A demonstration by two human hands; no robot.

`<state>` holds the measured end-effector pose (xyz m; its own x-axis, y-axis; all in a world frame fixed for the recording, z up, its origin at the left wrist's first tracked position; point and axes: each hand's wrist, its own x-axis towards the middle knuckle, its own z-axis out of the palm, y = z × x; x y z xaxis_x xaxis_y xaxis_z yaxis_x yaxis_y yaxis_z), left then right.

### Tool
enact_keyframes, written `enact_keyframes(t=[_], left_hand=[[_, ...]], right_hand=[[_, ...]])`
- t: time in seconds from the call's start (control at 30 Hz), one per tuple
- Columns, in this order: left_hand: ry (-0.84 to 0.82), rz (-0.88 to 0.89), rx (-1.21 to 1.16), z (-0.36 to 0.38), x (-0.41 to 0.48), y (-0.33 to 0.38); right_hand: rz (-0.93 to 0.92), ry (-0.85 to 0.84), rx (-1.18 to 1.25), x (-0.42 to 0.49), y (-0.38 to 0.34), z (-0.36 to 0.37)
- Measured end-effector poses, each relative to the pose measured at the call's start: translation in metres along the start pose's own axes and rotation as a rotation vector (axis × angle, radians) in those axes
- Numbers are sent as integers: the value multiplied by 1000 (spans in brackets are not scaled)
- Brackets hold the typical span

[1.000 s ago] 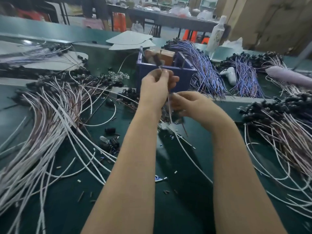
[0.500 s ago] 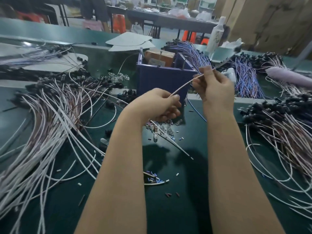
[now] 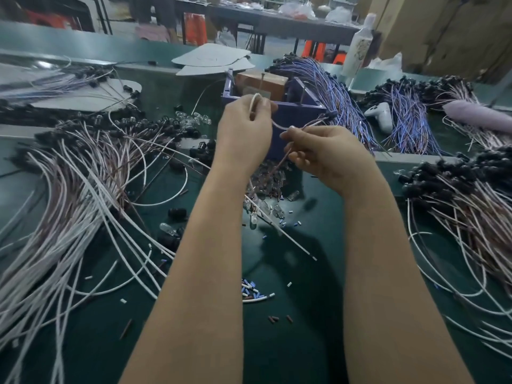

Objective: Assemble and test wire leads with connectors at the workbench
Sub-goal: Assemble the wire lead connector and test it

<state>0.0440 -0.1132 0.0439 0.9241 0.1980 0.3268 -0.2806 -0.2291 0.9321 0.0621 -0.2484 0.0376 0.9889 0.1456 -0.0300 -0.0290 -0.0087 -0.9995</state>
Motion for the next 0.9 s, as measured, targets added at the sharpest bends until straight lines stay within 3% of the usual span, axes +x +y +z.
enact_keyframes(t=[0.1,0.17,0.3,0.47,0.6,0.77,0.9], left_hand=[[-21,-47,-101,5,0,2],[35,-85,-240,5,0,4],[114,-46,-283,4,0,2],[92,-25,-318,0,1,3],[41,31,-180,-2,-1,7],[-34,109,10,0,-1,11],[-309,-34,111,-4,-4,2]], right_hand=[[-5,14,14,-2,-1,-5],[5,-153,-97,-7,-2,-5],[0,-519,-389,-15,-4,7],[8,-618,-522,-13,-4,23],[-141,-412,-420,-13,-9,23],[-324,-34,143,-11,-22,14],[-382,165,386,-10,-29,10]])
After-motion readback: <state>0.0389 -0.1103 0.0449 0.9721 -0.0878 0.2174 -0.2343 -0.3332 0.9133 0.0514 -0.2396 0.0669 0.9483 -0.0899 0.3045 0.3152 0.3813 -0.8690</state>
